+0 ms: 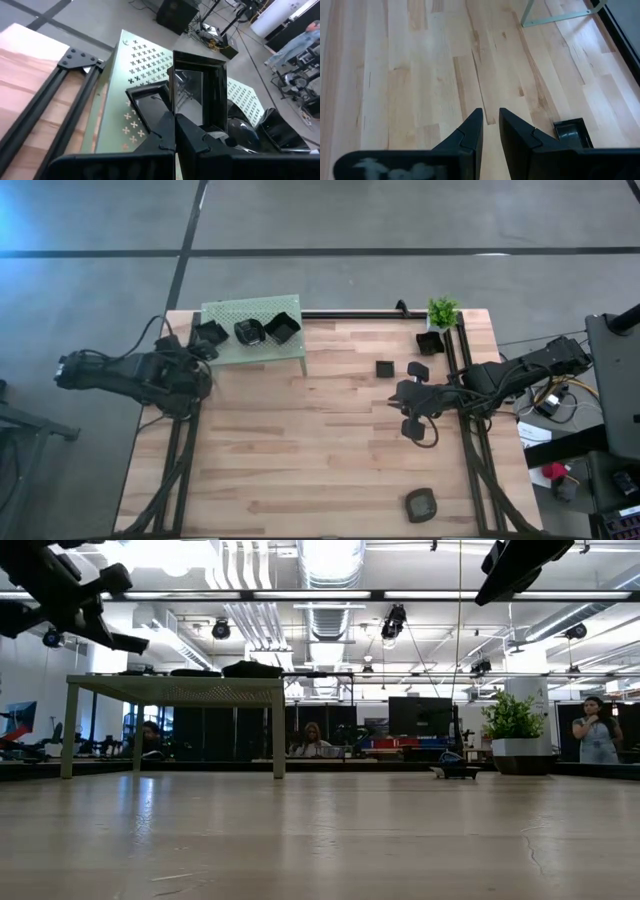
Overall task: Pick & Place Mini shaped plates
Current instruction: Stack the black square shaped plate on top of the square shaped plate on the shelf
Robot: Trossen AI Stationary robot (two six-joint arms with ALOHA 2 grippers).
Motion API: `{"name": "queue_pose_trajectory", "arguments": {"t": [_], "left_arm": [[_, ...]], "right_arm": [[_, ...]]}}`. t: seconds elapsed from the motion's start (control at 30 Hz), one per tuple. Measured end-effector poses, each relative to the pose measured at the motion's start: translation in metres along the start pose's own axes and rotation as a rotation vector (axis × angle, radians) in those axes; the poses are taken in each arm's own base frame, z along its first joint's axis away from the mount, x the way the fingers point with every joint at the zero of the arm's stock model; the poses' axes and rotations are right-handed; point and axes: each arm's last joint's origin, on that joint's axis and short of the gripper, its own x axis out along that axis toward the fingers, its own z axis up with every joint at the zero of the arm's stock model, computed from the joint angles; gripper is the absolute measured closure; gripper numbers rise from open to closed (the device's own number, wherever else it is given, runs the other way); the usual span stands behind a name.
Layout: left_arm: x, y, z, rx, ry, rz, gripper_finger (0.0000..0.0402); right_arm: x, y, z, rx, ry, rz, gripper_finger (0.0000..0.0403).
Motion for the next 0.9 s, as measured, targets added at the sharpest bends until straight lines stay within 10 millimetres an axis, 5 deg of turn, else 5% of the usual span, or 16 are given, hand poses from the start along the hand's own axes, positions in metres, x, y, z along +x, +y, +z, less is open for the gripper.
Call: {"name": "queue_pose_trajectory", "arguments": {"t": [0.57,0.9], "left_arm": [[0.014,0.007,-0.021,-0.036,-0.023,0.019,0.0401],[0.017,0.007,-0.02,-0.057,-0.038,0.038,0.0367]], "right_arm": [[0.0,0.0,0.0,-0.004,-0.003,0.002,0.0344],[0.0,0.0,0.0,-0.004,-0.003,0.002,0.0344]]}}
